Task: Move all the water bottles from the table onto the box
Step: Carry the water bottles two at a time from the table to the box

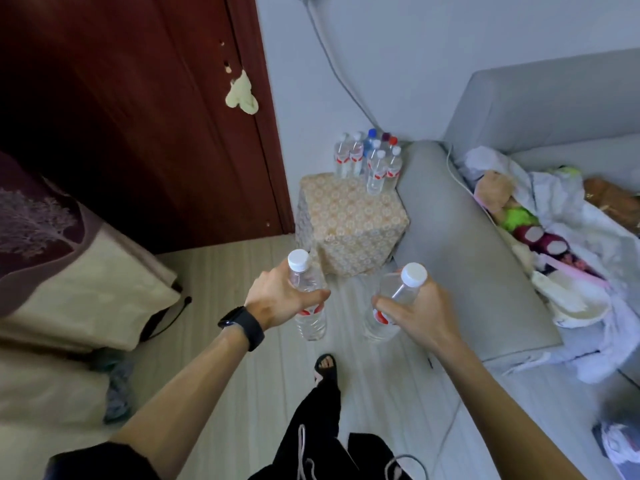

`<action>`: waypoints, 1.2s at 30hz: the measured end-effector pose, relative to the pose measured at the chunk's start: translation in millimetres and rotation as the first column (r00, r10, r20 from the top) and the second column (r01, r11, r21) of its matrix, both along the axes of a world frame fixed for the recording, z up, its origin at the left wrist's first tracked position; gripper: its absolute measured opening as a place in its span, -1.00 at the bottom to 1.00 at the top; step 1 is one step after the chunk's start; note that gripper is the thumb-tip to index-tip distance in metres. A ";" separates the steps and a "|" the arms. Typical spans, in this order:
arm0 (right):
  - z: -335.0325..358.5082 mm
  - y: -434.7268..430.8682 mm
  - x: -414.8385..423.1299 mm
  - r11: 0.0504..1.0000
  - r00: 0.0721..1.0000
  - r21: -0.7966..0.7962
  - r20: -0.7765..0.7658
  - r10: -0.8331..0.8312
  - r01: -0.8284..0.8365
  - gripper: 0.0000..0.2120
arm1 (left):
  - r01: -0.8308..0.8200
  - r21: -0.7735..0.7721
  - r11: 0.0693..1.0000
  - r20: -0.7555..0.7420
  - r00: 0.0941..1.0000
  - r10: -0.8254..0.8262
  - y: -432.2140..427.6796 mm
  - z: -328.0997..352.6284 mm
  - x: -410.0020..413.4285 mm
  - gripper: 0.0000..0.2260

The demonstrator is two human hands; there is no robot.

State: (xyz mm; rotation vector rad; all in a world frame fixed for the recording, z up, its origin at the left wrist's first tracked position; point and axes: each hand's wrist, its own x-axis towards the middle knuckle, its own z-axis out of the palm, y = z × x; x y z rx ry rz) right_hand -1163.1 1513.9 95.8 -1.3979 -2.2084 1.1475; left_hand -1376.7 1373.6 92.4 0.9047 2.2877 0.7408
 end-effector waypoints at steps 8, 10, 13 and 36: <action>1.1 145.9 -86.4 0.999 0.999 0.004 0.026 -0.047 0.047 -0.57 | 0.096 -0.041 0.995 -0.017 0.995 -0.097 161.0 -9.9 -100.0 -0.53; 3.5 176.6 -100.0 0.998 0.998 0.037 0.036 -0.057 0.056 -0.61 | 0.122 -0.034 0.992 -0.013 0.992 -0.122 197.6 -14.7 -113.1 -0.54; -2.2 229.9 -121.3 0.997 0.997 0.046 0.040 -0.064 0.062 -0.58 | 0.125 -0.018 0.992 0.054 0.991 -0.124 252.3 -20.8 -129.6 -0.53; -155.4 477.9 -341.0 0.918 0.973 -0.377 0.137 0.187 -0.124 -0.55 | -0.133 -0.211 0.968 0.383 0.900 0.207 482.4 -174.2 -283.4 -0.43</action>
